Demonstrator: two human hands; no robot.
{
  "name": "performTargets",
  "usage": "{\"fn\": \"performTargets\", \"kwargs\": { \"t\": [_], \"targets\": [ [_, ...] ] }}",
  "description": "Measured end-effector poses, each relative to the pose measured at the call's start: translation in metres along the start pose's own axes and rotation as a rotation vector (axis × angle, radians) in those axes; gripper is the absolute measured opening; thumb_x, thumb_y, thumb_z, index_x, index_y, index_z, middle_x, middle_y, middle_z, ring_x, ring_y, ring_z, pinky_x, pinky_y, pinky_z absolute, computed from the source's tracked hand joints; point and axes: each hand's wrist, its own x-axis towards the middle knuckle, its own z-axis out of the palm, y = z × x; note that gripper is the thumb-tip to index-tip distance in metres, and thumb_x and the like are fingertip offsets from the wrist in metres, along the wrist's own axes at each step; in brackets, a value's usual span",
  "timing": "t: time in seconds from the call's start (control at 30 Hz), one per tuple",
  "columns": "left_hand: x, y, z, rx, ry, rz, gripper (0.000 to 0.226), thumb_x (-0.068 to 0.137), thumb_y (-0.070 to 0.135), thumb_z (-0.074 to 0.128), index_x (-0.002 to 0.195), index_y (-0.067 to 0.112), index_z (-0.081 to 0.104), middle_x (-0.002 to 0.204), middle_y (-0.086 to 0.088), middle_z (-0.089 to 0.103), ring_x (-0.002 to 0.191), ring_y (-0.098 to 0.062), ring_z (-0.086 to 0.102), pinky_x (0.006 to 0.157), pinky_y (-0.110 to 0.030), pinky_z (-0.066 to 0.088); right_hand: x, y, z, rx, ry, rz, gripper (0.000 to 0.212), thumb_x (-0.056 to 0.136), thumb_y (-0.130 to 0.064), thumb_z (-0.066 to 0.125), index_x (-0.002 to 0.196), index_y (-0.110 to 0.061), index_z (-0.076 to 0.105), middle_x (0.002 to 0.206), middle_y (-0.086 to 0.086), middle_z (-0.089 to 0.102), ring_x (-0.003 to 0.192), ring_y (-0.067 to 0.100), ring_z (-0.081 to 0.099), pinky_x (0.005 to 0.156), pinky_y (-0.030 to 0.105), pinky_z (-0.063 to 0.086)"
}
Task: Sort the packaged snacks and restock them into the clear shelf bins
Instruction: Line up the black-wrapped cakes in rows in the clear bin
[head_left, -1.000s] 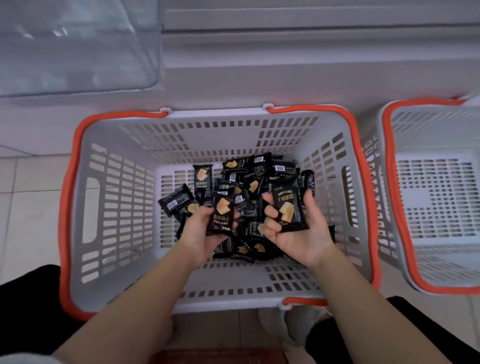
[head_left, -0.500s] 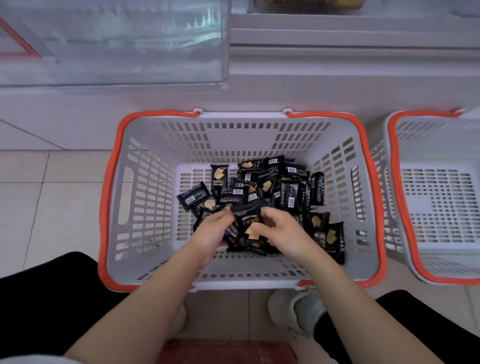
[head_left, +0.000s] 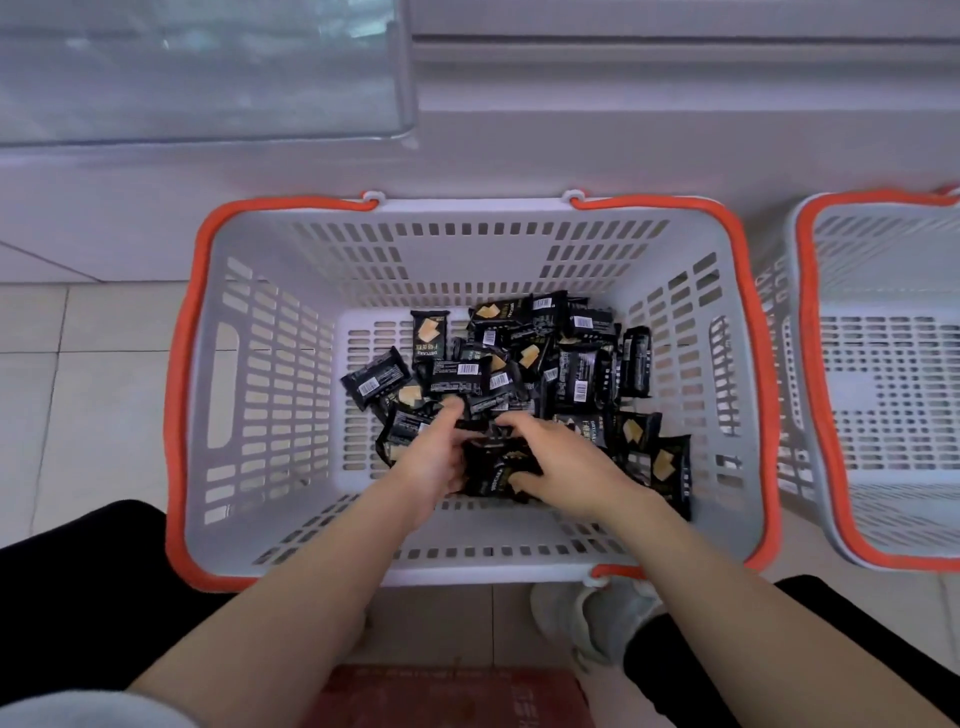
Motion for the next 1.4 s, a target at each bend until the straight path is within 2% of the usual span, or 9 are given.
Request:
{"fn": "performTargets", "kwargs": {
  "t": [0.17, 0.33, 0.43, 0.53, 0.63, 0.83, 1.0, 1.2, 1.4],
  "targets": [
    [0.025, -0.011, 0.010, 0.419, 0.301, 0.104, 0.032, 0.096, 0.028, 0.044, 0.120, 0.009, 0.053, 0.106, -0.008, 0.062, 0.088, -0.020, 0.057, 0.080, -0.030, 0.046, -0.013, 0.041, -0.009, 0.419, 0.107, 0.323, 0.028, 0.086, -0.027, 0.064, 0.111, -0.021, 0.052, 0.100, -0.003, 0.062, 0.090, 0.015, 0.059, 0.070, 0.024, 0.045],
    [0.050, -0.015, 0.022, 1.006, 0.232, 0.127, 0.043, 0.094, 0.034, 0.050, 0.128, 0.007, 0.049, 0.122, -0.012, 0.058, 0.109, -0.027, 0.056, 0.087, -0.030, 0.044, -0.029, 0.062, -0.019, 1.022, 0.245, 0.496, 0.013, 0.088, -0.019, 0.059, 0.093, -0.032, 0.058, 0.098, -0.010, 0.062, 0.095, 0.009, 0.057, 0.073, 0.024, 0.038],
    [0.059, -0.012, 0.035, 1.169, 0.154, 0.013, 0.038, 0.090, 0.045, 0.052, 0.097, 0.009, 0.060, 0.086, -0.007, 0.063, 0.099, -0.025, 0.060, 0.072, -0.028, 0.044, -0.031, 0.066, -0.021, 1.086, 0.246, 0.488, 0.020, 0.089, -0.014, 0.056, 0.096, -0.032, 0.059, 0.098, -0.013, 0.062, 0.089, 0.000, 0.054, 0.069, 0.019, 0.035],
    [0.064, -0.011, 0.045, 1.287, 0.168, -0.091, 0.054, 0.088, 0.047, 0.055, 0.121, 0.005, 0.052, 0.110, -0.011, 0.062, 0.108, -0.025, 0.058, 0.086, -0.030, 0.049, -0.028, 0.065, -0.019, 1.151, 0.252, 0.529, 0.022, 0.089, -0.008, 0.049, 0.098, -0.023, 0.061, 0.100, -0.001, 0.064, 0.094, 0.014, 0.057, 0.080, 0.029, 0.042],
    [0.064, -0.016, 0.044, 1.206, 0.206, -0.151, 0.056, 0.089, 0.043, 0.055, 0.128, 0.002, 0.047, 0.120, -0.012, 0.058, 0.109, -0.024, 0.057, 0.091, -0.030, 0.047, -0.024, 0.064, -0.019, 1.239, 0.232, 0.530, 0.023, 0.088, -0.008, 0.047, 0.092, -0.024, 0.064, 0.092, 0.001, 0.064, 0.091, 0.020, 0.057, 0.088, 0.040, 0.041],
    [0.054, -0.018, 0.010, 0.661, 0.237, -0.031, 0.036, 0.082, 0.022, 0.070, 0.108, -0.002, 0.063, 0.102, -0.013, 0.064, 0.095, -0.027, 0.060, 0.073, -0.028, 0.049, -0.023, 0.057, -0.018, 1.030, 0.063, 0.284, 0.010, 0.089, -0.029, 0.060, 0.089, -0.036, 0.067, 0.085, -0.019, 0.070, 0.081, -0.005, 0.064, 0.066, 0.009, 0.045],
    [0.036, -0.003, -0.019, 0.651, 0.043, 0.131, 0.035, 0.075, 0.027, 0.075, 0.107, 0.016, 0.065, 0.106, 0.007, 0.063, 0.097, -0.011, 0.058, 0.078, -0.022, 0.043, -0.011, 0.043, -0.017, 0.678, -0.068, 0.145, 0.024, 0.080, -0.024, 0.072, 0.101, -0.025, 0.061, 0.100, -0.008, 0.065, 0.094, 0.010, 0.063, 0.084, 0.027, 0.051],
    [0.029, 0.009, -0.014, 0.299, -0.057, 0.159, 0.012, 0.087, 0.015, 0.062, 0.090, 0.022, 0.071, 0.095, -0.003, 0.070, 0.090, -0.015, 0.066, 0.078, -0.027, 0.054, 0.000, 0.027, -0.008, 0.230, -0.080, -0.018, 0.038, 0.077, -0.031, 0.073, 0.109, -0.020, 0.058, 0.152, -0.008, 0.023, 0.139, 0.011, 0.014, 0.112, 0.032, 0.016],
    [0.031, 0.003, -0.016, 0.125, -0.015, 0.080, 0.029, 0.097, 0.034, 0.045, 0.102, 0.013, 0.064, 0.104, -0.011, 0.067, 0.094, -0.022, 0.064, 0.076, -0.028, 0.052, 0.003, 0.021, 0.002, 0.263, -0.125, 0.051, 0.037, 0.080, -0.035, 0.070, 0.102, -0.028, 0.041, 0.099, -0.005, 0.054, 0.088, 0.011, 0.053, 0.071, 0.025, 0.045]
  ]
}}
